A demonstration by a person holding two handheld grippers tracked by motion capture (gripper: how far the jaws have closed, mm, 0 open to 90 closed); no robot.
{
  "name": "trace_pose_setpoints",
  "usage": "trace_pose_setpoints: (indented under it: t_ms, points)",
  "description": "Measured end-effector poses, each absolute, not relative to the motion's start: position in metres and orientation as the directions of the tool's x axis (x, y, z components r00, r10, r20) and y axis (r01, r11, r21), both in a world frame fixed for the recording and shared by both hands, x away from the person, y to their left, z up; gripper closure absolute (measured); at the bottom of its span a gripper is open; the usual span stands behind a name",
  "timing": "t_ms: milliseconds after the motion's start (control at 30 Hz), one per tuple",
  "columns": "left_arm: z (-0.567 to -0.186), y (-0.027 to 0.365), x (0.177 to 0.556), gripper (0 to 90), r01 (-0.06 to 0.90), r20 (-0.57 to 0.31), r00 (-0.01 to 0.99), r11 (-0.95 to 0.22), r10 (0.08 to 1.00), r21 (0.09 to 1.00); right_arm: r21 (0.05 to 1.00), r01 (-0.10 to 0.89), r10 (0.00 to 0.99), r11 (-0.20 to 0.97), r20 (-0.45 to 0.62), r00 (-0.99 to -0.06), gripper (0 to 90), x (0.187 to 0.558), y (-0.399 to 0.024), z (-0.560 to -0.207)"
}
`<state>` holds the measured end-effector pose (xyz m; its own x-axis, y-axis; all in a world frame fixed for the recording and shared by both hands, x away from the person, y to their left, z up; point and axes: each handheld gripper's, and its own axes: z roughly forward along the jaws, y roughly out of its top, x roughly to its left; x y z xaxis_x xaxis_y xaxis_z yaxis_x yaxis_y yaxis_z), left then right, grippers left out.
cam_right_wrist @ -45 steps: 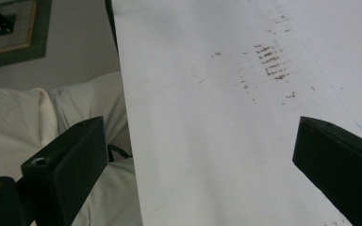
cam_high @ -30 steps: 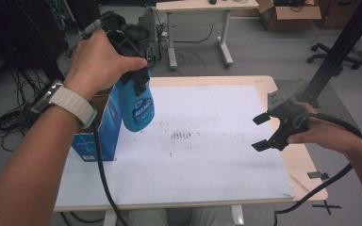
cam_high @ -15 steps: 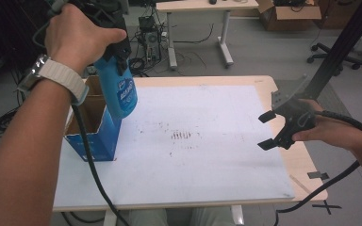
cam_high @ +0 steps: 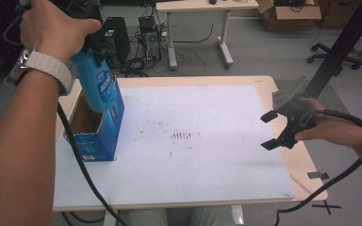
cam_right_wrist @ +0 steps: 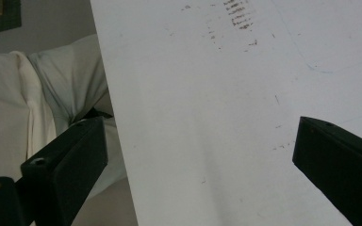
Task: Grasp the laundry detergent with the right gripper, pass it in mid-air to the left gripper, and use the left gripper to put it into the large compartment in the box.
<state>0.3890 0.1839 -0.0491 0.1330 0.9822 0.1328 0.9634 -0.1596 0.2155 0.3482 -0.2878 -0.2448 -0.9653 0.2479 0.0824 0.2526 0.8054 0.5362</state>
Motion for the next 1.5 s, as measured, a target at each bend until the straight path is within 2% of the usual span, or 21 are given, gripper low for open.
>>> trace_pose_setpoints:
  t_ms: [300,633,933,1500]
  points:
    - [-0.064,0.208,0.395,38.0,0.970,0.153,0.056,-0.090,0.987,0.226,0.535,0.274,0.267,0.799,0.093,-0.959,4.1,0.352,-0.289,-0.250]
    - [-0.097,0.228,0.403,38.0,0.970,0.152,0.039,-0.074,0.988,0.232,0.529,0.290,0.275,0.798,0.108,-0.955,4.4,0.355,-0.288,-0.259]
    - [-0.125,0.238,0.407,38.0,0.968,0.155,0.059,-0.094,0.986,0.234,0.535,0.300,0.288,0.790,0.109,-0.951,4.6,0.356,-0.290,-0.257]
    - [-0.209,0.254,0.414,37.9,0.968,0.153,0.098,-0.130,0.983,0.213,0.529,0.337,0.322,0.779,0.124,-0.939,4.8,0.347,-0.291,-0.261]
